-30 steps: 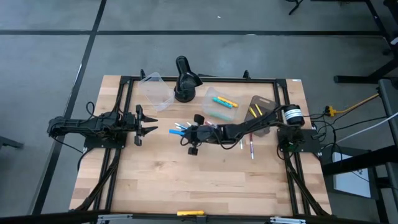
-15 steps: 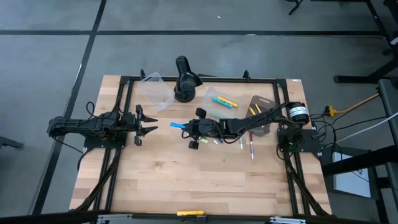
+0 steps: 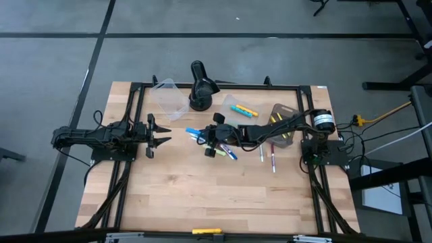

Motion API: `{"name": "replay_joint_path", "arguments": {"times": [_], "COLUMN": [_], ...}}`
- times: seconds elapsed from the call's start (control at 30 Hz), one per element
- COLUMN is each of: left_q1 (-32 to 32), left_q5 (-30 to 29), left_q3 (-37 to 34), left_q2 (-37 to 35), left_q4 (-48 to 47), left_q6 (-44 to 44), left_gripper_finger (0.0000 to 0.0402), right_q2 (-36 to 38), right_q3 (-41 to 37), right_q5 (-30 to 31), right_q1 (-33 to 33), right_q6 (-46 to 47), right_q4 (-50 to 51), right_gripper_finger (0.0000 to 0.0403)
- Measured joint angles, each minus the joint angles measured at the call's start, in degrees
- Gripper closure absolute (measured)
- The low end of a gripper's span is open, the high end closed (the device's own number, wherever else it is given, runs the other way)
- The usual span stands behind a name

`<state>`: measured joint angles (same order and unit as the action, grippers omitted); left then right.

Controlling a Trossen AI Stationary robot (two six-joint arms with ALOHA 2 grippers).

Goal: Pick & Place Markers
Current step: Put the blue highlighter in the right transparent bin

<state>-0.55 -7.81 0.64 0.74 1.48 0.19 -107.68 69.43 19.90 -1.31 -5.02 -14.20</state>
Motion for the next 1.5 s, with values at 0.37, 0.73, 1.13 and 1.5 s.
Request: {"name": "replay_joint_path", "arguments": {"times": [0.37,0.73,1.13,1.5], "left_q1": [0.01,0.02,-0.01,0.02], "left_q5": [0.0,-0.02,0.0,0.0], "left_q3": [0.0,0.0,0.0,0.0], "left_q2": [0.0,-0.01,0.01,0.02], "left_q4": [0.0,0.02,0.02,0.02], "left_q6": [0.0,0.0,0.0,0.0], "left_gripper_finger": [0.0258,0.0258,0.0258,0.0258], "right_q2": [3.62,12.59,25.33,35.75], "right_q3": [-2.29,-12.52,-25.2,-33.1], "right_q5": [0.14,1.64,6.93,10.53], "right_q1": [2.0,5.09,7.4,8.29], "right_q6": [-0.14,2.19,1.69,1.32], "right_q4": [2.34,2.04,2.08,2.19], "right_gripper_finger": [0.033,0.033,0.0328,0.0328]}}
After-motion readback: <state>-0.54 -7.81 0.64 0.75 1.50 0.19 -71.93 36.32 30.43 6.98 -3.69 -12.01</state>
